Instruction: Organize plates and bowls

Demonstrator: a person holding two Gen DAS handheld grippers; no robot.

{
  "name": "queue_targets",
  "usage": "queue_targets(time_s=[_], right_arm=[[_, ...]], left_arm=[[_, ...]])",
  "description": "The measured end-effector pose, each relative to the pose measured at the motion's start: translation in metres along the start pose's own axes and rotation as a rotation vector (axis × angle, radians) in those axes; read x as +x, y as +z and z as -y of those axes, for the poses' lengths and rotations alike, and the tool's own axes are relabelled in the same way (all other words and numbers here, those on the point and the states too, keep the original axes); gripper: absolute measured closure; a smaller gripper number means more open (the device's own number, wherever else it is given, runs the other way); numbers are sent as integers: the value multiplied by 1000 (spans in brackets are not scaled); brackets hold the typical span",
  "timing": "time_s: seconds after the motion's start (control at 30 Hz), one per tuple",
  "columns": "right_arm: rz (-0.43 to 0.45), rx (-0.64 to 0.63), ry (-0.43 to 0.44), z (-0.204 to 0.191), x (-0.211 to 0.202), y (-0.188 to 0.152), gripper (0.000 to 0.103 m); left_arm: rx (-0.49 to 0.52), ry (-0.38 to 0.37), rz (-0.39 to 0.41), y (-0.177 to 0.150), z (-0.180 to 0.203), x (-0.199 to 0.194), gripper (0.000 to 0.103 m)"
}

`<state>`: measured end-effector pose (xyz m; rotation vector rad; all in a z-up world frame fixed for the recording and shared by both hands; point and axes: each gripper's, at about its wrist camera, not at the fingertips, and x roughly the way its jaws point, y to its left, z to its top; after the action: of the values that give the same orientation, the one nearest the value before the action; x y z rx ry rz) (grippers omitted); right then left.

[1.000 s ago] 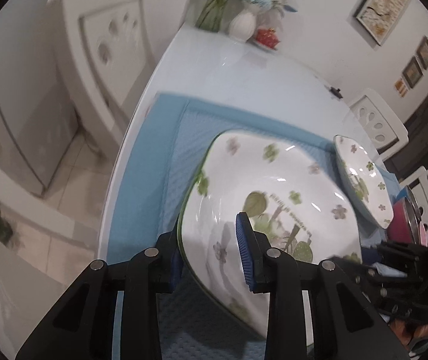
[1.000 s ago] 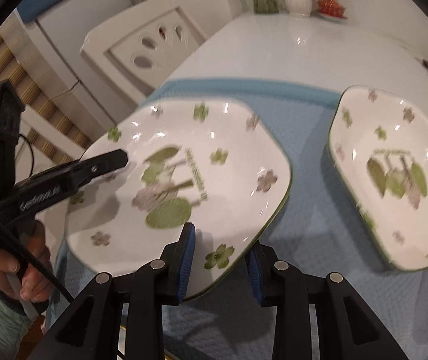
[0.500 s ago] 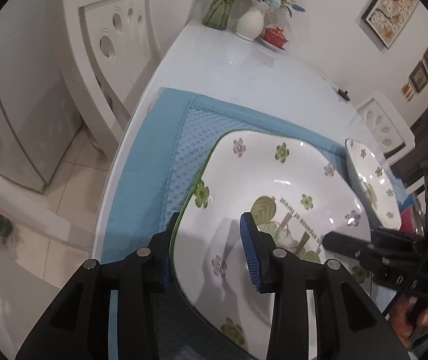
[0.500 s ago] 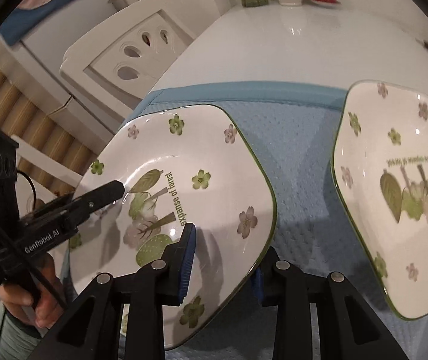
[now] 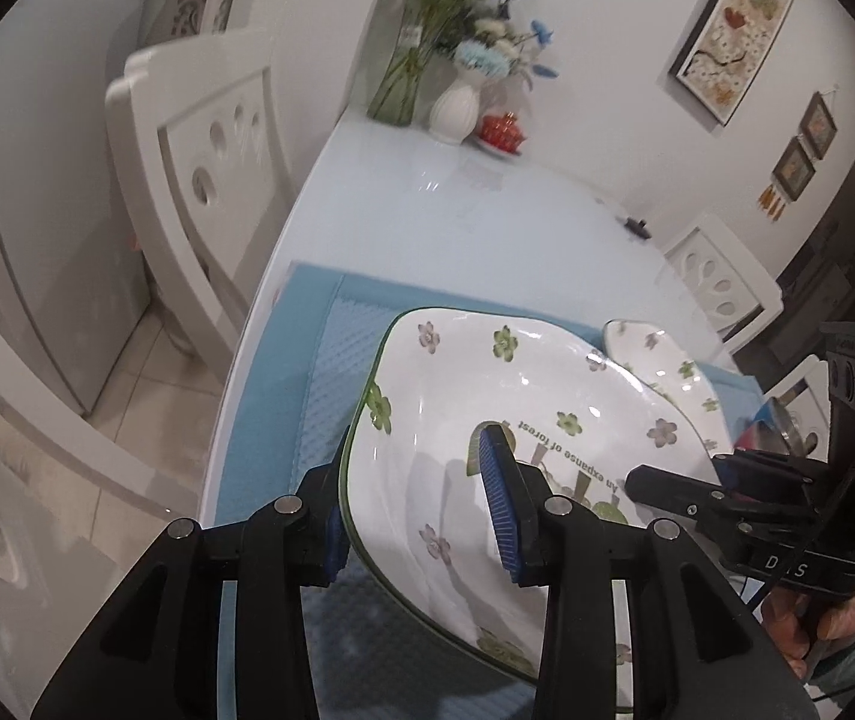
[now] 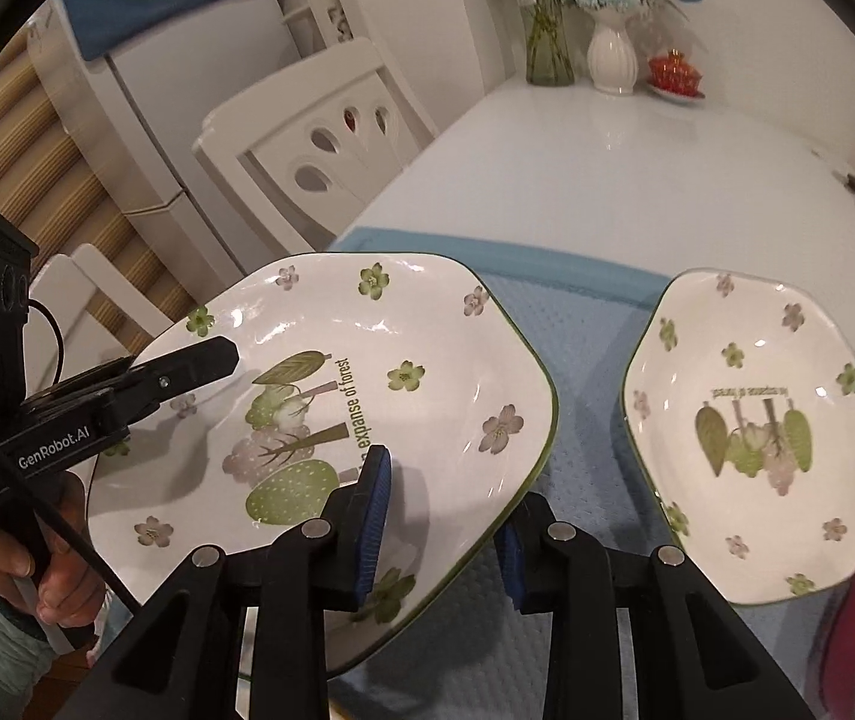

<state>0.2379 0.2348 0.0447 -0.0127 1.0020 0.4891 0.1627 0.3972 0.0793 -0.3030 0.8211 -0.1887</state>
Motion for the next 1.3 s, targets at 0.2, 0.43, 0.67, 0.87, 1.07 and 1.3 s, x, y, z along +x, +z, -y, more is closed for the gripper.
queue_targets(time_s=[0.2, 0.43, 0.67, 0.87, 1.07, 1.3], right_arm=[[19, -11, 12, -9, -36, -19, 72], [27, 21, 21, -23, -73, -65, 72], [17, 42, 22, -16, -88, -106, 73], [6, 14, 8, -14, -99, -139, 73], [-51, -1, 45, -25, -99, -175, 73], [-102, -3, 37, -40, -101, -205, 73]], left_arm=[[24, -6, 30, -6, 18, -35, 69], [56, -20, 20, -40, 43, -68, 69], [97, -31, -22, -74, 62, -73, 69], [125, -27, -63, -108, 74, -79, 69], [90, -28, -132, -145, 69, -88, 69], [91, -34, -202, -172, 63, -88, 69]])
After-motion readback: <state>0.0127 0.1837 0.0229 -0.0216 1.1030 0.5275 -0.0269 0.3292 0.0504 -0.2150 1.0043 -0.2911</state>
